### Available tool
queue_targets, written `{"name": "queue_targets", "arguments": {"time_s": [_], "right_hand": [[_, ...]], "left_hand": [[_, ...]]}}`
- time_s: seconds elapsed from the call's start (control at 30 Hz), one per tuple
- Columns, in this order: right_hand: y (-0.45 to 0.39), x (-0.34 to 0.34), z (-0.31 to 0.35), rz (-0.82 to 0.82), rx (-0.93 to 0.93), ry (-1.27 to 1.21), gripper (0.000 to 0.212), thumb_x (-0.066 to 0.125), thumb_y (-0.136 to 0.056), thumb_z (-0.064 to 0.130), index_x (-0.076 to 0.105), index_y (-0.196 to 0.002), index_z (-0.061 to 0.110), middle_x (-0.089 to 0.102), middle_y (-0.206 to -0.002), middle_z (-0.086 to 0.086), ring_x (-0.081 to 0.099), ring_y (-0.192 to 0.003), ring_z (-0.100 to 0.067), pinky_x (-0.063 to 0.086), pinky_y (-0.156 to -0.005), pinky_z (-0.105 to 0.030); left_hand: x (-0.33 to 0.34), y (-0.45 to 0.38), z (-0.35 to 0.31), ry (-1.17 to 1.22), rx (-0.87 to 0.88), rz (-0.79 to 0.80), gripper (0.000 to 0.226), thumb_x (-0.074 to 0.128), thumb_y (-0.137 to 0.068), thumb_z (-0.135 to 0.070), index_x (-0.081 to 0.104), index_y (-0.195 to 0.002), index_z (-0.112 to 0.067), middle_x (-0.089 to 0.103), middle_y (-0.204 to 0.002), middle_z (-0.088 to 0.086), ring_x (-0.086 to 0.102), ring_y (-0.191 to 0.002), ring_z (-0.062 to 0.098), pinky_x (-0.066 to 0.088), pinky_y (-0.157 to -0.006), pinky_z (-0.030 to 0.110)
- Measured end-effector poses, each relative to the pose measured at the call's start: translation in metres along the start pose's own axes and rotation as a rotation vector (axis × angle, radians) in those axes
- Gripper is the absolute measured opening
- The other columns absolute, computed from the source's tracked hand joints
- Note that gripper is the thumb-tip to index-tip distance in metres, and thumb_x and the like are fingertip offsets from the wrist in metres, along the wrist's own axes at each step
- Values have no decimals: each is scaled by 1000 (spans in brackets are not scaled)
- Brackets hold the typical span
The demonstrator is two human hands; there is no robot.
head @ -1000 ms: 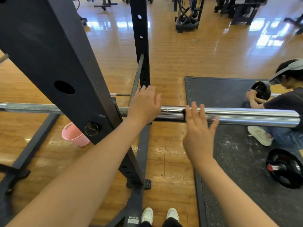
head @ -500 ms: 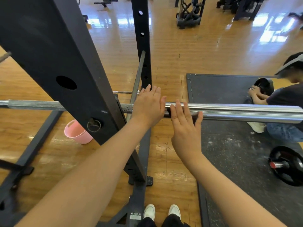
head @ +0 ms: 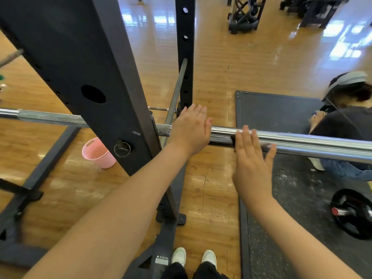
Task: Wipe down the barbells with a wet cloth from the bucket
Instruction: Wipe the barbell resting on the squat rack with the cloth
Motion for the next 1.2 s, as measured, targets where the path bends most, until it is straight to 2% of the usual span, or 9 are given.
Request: {"name": "queue_targets", "arguments": {"time_s": [0.1, 0.23, 0.37, 0.47, 0.57, 0.73, 0.93, 1.1, 1.2], "right_hand": [[-8, 0, 0, -24, 145, -25, 77, 49, -66, -20, 35, -141, -2, 32, -149, -19, 25, -139, -36, 7, -105, -63], [-12, 4, 35, -10, -30, -42, 66, 21, -76, -3, 37, -140, -2, 35, -147, -20, 28, -138, -36, 10, -107, -62], [5, 5, 10, 21, -171, -39, 78, 43, -70, -13, 25, -145, 4, 26, -152, -13, 16, -141, -25, 0, -112, -57], [3, -2, -15, 14, 19, -53, 85, 54, -66, -20, 28, -144, 2, 27, -151, -16, 19, -141, -28, 3, -110, -61], [-9, -2, 0, -25, 84, -52, 68, 39, -74, -14, 31, -141, -4, 30, -149, -23, 24, -139, -37, 10, -107, -62], [-3, 9, 21, 27, -180, -34, 65, 15, -79, -1, 20, -145, 2, 25, -152, -17, 17, -142, -29, -2, -113, -53], [-5, -6, -25, 63, 80, -55, 76, 54, -76, -15, 25, -145, 0, 23, -153, -19, 16, -142, -32, -1, -112, -56], [-16, -16, 8, 173, -33, -50, 73, 39, -87, -6, 3, -150, 7, 1, -158, -12, -5, -145, -26, -11, -110, -47], [-8, -23, -20, 218, 48, -6, 78, 44, -83, -9, 9, -150, 11, 4, -158, -8, -2, -145, -21, -7, -112, -50]], "left_hand": [[-2, 0, 0, 23, -14, -3, 64, 14, -91, -35, 37, -142, -3, 40, -147, 12, 29, -140, 25, 13, -116, 33], [-1, -1, -1, 11, -25, 7, 66, 14, -90, -35, 37, -142, -3, 39, -147, 13, 28, -141, 25, 13, -116, 33], [0, 0, 0, 25, -24, 4, 64, 15, -91, -34, 38, -142, -2, 40, -147, 14, 29, -140, 26, 14, -116, 34], [-1, 1, 1, 47, -20, -7, 62, 16, -92, -33, 40, -141, -2, 42, -145, 14, 30, -140, 27, 16, -115, 35], [1, 0, 0, 49, -23, -14, 62, 17, -93, -33, 41, -140, -2, 43, -144, 14, 32, -139, 27, 17, -115, 35], [0, 1, -1, 51, -29, -41, 61, 18, -92, -32, 42, -140, -2, 44, -144, 13, 34, -138, 26, 19, -115, 36], [0, -4, 2, 118, -64, -5, 49, 25, -101, -27, 43, -139, -4, 46, -142, 14, 36, -136, 28, 23, -112, 37], [-8, -17, 1, 178, -146, 128, 43, 26, -102, -26, 54, -124, -2, 60, -121, 18, 54, -111, 33, 43, -94, 44], [-10, -16, -3, 141, -133, 130, 43, 25, -103, -26, 54, -125, -2, 60, -121, 17, 54, -110, 34, 44, -91, 43]]}}
Point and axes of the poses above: each hand's wrist, its own y-axis away from the middle knuckle, its own x-axis out of the palm, z = x × y, the point moved 3 cm from there along -y, towards the middle knuckle
